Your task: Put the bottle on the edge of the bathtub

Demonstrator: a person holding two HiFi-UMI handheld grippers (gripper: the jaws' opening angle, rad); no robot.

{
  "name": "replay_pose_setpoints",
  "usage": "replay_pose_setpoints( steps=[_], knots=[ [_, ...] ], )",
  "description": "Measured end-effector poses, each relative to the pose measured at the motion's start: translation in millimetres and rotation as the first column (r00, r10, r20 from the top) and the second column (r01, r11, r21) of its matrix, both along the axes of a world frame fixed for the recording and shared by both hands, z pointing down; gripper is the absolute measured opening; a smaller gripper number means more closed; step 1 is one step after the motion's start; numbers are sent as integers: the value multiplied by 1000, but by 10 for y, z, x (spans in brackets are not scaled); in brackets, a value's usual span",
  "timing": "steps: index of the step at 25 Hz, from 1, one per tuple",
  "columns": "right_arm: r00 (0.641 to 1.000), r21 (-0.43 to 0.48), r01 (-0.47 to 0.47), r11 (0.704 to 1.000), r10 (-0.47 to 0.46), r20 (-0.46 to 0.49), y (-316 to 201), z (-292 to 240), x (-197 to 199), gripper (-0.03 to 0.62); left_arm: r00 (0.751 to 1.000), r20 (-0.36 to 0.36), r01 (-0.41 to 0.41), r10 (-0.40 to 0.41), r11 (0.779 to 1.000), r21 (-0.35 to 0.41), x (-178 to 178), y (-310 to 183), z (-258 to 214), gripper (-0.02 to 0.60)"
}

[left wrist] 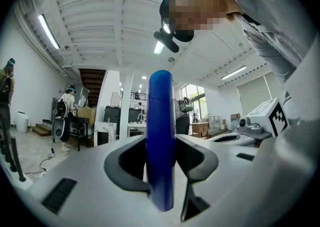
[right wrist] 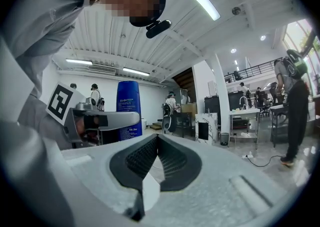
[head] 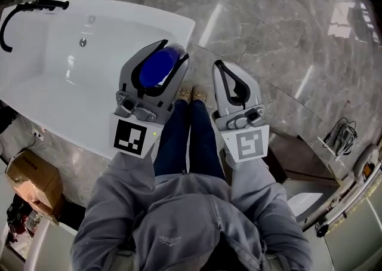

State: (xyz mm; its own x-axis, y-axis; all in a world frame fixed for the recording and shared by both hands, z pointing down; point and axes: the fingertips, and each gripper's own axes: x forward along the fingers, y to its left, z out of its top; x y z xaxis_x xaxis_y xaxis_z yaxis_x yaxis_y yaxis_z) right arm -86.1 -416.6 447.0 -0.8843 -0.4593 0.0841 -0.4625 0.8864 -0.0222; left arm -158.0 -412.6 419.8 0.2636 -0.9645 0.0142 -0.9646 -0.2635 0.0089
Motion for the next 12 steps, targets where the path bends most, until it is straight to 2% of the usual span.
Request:
replay_pose_setpoints(
  steps=[4,12],
  knots=[
    [1000,3,5,1000,-5,2,-70,163,-97,2,1000,22,7,-7,1000,10,-78,-84,150,152],
    [1000,-35,-10,999,11,15,-268,546,-241,2,1000,16,27,-27,1000,-14,-248,-219,638,152]
  ],
)
